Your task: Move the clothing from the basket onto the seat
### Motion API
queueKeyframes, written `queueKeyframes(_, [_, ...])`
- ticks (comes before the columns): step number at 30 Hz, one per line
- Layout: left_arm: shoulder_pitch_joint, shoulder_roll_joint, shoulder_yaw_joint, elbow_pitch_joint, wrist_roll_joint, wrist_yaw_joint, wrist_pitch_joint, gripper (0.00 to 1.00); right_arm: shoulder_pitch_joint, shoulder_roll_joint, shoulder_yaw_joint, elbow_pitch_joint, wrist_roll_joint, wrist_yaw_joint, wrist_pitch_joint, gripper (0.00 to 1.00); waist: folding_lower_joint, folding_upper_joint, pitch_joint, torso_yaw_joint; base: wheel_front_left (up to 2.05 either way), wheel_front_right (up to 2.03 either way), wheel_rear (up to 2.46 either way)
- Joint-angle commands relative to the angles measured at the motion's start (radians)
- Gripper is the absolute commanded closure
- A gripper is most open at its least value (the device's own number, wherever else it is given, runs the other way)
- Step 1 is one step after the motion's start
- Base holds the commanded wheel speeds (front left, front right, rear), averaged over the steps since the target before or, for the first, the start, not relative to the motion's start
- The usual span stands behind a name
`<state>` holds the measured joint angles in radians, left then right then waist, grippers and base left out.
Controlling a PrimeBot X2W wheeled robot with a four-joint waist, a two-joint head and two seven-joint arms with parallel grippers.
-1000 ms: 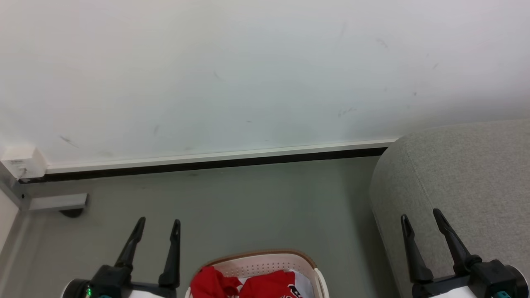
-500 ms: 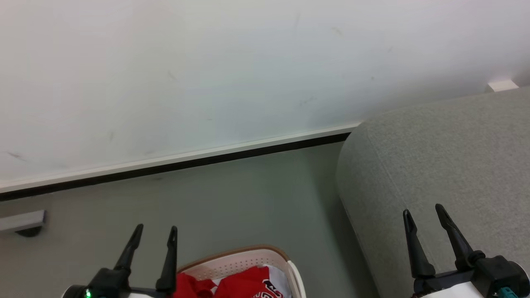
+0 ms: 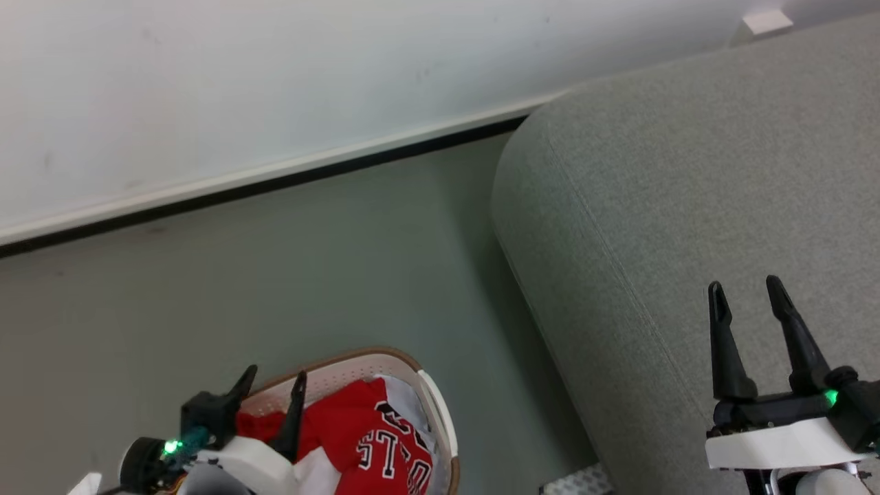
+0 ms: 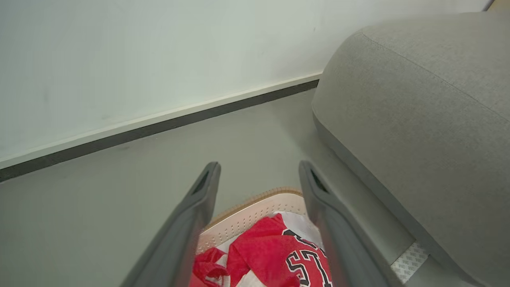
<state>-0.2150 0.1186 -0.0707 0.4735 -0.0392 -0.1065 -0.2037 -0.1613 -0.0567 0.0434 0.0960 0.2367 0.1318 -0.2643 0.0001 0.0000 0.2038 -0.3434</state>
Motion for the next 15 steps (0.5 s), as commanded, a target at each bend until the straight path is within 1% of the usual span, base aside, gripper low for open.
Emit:
queueKeyframes(1, [-0.031,0.012,-0.009,0.039,-0.01,-0.006,0.024,0.0,-0.024,0.004,-0.009,-0.008,0.004,-0.002,0.0,0.0,-0.0001,0.0,0.086,-0.052,0.0,0.0,0.0])
queueKeyframes(6, [-0.13,0.037,-0.06,0.2,-0.005,-0.017,0.11,0.0,-0.083,0.007,-0.023,-0.03,0.025,-0.002,0.0,0.0,-0.0001,0.0,0.182,-0.086,0.0,0.0,0.0])
queueKeyframes(7, [-0.13,0.037,-0.06,0.2,-0.005,-0.017,0.11,0.0,-0.083,0.007,-0.023,-0.03,0.025,-0.002,0.0,0.0,-0.0001,0.0,0.182,-0.086,0.0,0.0,0.0])
queueKeyframes(8, [-0.163,0.045,-0.085,0.259,-0.015,-0.022,0.141,0.0,-0.116,0.007,-0.023,-0.038,0.021,-0.002,0.0,0.0,-0.0001,0.0,0.219,-0.101,0.0,0.0,0.0])
queueKeyframes(9, [-0.181,0.055,-0.101,0.289,-0.013,-0.022,0.156,0.0,-0.137,0.007,-0.023,-0.045,0.026,-0.002,0.0,0.0,-0.0001,0.0,0.241,-0.11,0.0,0.0,0.0])
queueKeyframes(11, [-0.199,0.064,-0.115,0.315,-0.018,-0.024,0.167,0.0,-0.158,0.007,-0.026,-0.052,0.034,-0.002,0.0,0.0,-0.0001,0.0,0.26,-0.118,0.0,0.0,0.0])
queueKeyframes(12, [-0.229,0.081,-0.152,0.367,-0.027,-0.024,0.192,0.0,-0.193,0.007,-0.032,-0.064,0.051,-0.002,0.0,0.0,-0.0001,0.0,0.3,-0.134,0.0,0.0,0.0])
queueKeyframes(15, [-0.284,0.109,-0.221,0.426,-0.041,-0.024,0.223,0.0,-0.243,0.007,-0.042,-0.093,0.085,-0.002,0.0,0.0,-0.0001,0.0,0.371,-0.155,0.0,0.0,0.0])
